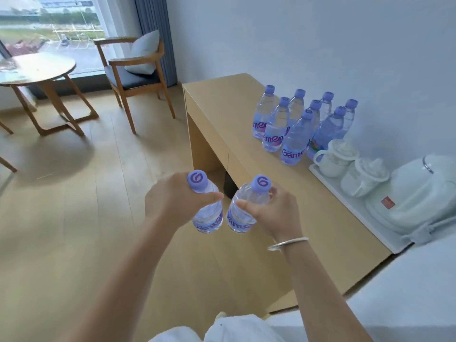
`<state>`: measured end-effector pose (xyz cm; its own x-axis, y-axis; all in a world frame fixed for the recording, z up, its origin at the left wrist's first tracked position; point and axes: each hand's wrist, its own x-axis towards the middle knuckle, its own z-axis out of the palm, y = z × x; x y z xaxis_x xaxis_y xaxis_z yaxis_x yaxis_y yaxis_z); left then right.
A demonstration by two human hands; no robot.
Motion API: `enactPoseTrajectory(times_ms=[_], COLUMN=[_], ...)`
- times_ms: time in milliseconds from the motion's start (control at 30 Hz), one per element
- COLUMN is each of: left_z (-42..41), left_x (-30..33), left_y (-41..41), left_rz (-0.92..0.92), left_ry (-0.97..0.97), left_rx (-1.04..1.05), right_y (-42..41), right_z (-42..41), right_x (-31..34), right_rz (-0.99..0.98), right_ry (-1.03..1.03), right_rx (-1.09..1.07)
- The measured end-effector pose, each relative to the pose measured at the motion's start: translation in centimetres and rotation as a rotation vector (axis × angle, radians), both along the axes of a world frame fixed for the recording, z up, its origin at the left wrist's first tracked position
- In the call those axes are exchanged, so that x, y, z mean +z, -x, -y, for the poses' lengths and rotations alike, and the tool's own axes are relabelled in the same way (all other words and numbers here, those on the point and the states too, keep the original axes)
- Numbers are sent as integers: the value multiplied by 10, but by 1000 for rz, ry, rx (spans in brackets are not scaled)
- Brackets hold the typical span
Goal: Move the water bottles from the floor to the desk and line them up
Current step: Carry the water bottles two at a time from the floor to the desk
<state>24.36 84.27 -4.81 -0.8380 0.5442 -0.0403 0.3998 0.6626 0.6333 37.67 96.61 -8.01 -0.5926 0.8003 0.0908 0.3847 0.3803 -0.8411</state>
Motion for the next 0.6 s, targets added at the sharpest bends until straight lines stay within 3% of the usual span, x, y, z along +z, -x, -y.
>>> enactPoseTrajectory(times_ms=[367, 600], left_z=[-133, -222], left_x=[3, 28], left_y=[162, 274], left_rz=[-17, -99], left_ry=[-16, 22], left_rx=[-147, -277], right_y=[138, 237], right_z=[-111, -193], right_x=[13, 56], right_rz=[30, -196], right_ry=[93, 86], right_rx=[-132, -299])
